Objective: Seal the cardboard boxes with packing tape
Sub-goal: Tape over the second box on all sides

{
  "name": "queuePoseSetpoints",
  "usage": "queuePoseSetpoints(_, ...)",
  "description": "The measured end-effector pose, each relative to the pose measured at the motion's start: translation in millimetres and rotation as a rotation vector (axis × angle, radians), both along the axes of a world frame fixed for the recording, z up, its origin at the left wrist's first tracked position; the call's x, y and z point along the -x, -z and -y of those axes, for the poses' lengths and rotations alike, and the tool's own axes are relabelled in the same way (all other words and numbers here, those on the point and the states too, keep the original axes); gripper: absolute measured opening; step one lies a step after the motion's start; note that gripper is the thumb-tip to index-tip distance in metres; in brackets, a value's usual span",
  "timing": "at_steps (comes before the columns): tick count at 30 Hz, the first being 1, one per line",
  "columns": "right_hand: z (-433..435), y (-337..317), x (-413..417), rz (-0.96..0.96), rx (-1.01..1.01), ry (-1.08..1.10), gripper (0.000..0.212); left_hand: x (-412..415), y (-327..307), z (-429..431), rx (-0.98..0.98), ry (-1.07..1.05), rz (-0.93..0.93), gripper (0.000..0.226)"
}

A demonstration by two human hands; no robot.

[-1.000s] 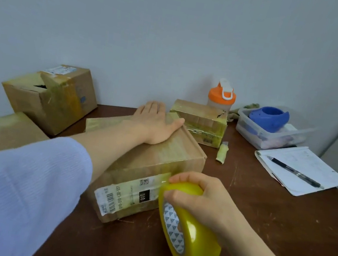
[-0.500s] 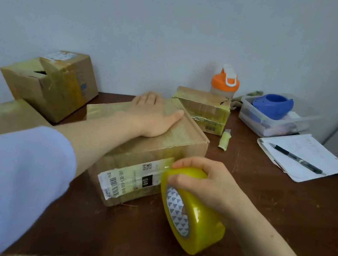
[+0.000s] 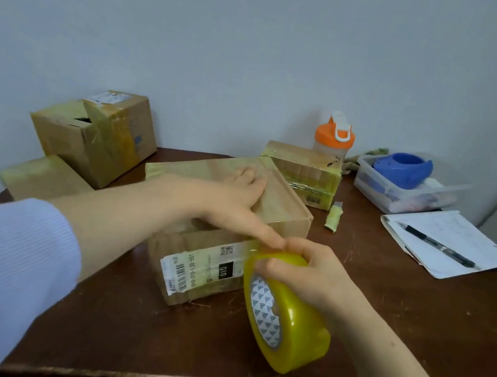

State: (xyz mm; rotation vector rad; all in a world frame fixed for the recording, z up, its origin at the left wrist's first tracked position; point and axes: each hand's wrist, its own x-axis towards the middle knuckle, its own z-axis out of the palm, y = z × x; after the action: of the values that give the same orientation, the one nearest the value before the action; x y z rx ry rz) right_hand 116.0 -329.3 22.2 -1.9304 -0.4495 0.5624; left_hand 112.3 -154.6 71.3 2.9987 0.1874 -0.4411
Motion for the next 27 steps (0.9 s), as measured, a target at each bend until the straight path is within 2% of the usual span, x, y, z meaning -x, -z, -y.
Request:
queuePoseSetpoints(3, 2.2, 1.1, 2.8, 0.013, 0.009, 0.016, 0.022, 26.6, 4.6, -18.6, -0.175, -0.035, -0.005, 0.127)
queuePoseSetpoints(8, 10.1, -24.6, 14.9, 0.006, 0.001, -0.042, 0.029, 33.0, -8.6, -21.0, -0.097, -0.032, 0.018, 0.112)
queuePoseSetpoints(10, 26.8, -50.6, 17.1, -0.031, -0.098, -0.124, 0.042, 29.2, -25.2, -26.0, 0.079, -0.029, 0.020, 0.089)
queuePoseSetpoints(13, 45.3, -94.8, 14.8, -0.087, -0.321, -0.250, 0.068, 26.9, -50.9, -36.3, 0.427, -0.024, -0.201, 0.072)
queuePoseSetpoints(15, 41.2, -116.4, 7.5, -0.079, -0.404, -0.279, 0.076, 24.5, -64.4, -37.8, 0.532, -0.044, -0.299, 0.060)
queuePoseSetpoints(17, 26.1, -129.2, -2.5, -0.070, -0.412, -0.254, 0.078, 18.9, -69.7, -38.8, 0.399, -0.055, -0.194, 0.058)
queuePoseSetpoints(19, 4.6, -136.5, -12.6, -0.131, -0.446, -0.234, 0.052, 10.9, -68.8, -39.6, 0.152, -0.034, 0.101, 0.052)
queuePoseSetpoints(20, -6.5, -139.4, -16.7, -0.150, -0.469, -0.216, 0.047, 8.1, -66.5, -38.3, 0.052, -0.016, 0.245, 0.049)
queuePoseSetpoints(21, -17.5, -141.2, -22.2, -0.140, -0.479, -0.181, 0.055, 8.0, -62.6, -37.3, -0.003, -0.008, 0.333, 0.051)
queuePoseSetpoints(22, -27.0, -142.1, -28.8, -0.110, -0.488, -0.132, 0.067, 9.6, -57.9, -36.3, -0.004, -0.005, 0.337, 0.059)
queuePoseSetpoints(24, -44.4, -141.0, -40.4, -0.050, -0.516, -0.072, 0.079, 13.3, -47.6, -34.0, 0.040, 0.014, 0.165, 0.094)
queuePoseSetpoints(26, -58.3, -134.2, -48.6, -0.017, -0.526, -0.062, 0.076, 18.2, -34.5, -31.9, 0.009, 0.031, 0.016, 0.128)
queuePoseSetpoints(27, -63.3, -128.7, -52.4, 0.012, -0.519, -0.061, 0.073, 19.8, -25.8, -32.0, -0.043, 0.036, 0.021, 0.135)
